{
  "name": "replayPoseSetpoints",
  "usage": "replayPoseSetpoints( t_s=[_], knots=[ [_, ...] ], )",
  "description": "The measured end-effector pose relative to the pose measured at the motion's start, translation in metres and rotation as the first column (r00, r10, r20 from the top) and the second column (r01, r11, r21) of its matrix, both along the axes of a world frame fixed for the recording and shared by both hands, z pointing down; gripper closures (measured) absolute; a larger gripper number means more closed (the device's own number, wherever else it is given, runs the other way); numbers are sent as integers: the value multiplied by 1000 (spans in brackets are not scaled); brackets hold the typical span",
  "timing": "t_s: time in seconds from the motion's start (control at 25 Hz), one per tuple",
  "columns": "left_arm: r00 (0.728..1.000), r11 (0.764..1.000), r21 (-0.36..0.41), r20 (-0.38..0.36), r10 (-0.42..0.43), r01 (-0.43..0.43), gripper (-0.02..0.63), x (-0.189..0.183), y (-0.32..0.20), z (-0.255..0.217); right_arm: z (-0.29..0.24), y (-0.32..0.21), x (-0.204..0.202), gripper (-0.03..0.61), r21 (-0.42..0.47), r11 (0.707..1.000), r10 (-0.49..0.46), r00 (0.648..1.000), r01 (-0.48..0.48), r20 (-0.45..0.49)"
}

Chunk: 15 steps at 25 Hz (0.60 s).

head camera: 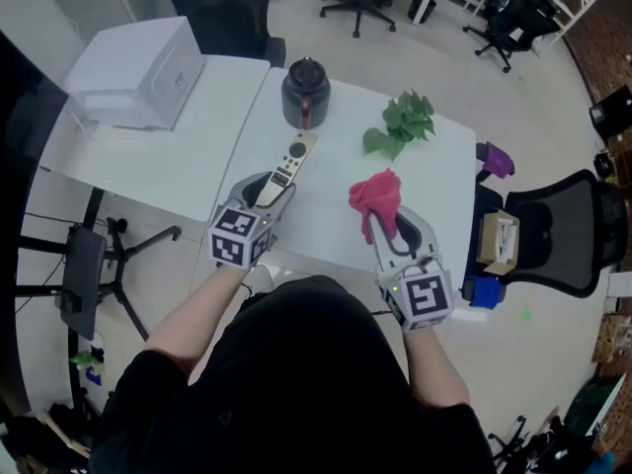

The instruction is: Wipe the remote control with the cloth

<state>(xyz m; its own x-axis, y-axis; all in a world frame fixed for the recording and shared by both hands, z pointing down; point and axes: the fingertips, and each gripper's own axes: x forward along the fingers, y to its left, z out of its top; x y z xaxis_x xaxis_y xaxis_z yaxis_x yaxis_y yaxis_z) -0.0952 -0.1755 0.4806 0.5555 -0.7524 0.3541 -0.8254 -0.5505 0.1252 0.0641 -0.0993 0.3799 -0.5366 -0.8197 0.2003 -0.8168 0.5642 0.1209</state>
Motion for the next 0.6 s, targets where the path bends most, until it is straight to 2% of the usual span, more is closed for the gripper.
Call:
replayPoseSetpoints(
  t_s=[0.16,0.32,0.48,0.6],
  knots=[
    [983,990,-42,126,-130,137,402,-35,-14,51,13,2,0,477,-51,999,9,1000,-8,14],
    [957,961,-143,202,-207,238,402,-70,-25,116,21,8,1,477,-104,995,16,1000,-13,25],
    [924,920,-223,285,-255,323,402,-108,-28,172,23,14,2,477,-134,991,24,1000,-21,19],
    [911,905,-248,320,-261,346,402,-125,-28,194,26,17,5,477,-147,989,36,999,-35,4]
  ],
)
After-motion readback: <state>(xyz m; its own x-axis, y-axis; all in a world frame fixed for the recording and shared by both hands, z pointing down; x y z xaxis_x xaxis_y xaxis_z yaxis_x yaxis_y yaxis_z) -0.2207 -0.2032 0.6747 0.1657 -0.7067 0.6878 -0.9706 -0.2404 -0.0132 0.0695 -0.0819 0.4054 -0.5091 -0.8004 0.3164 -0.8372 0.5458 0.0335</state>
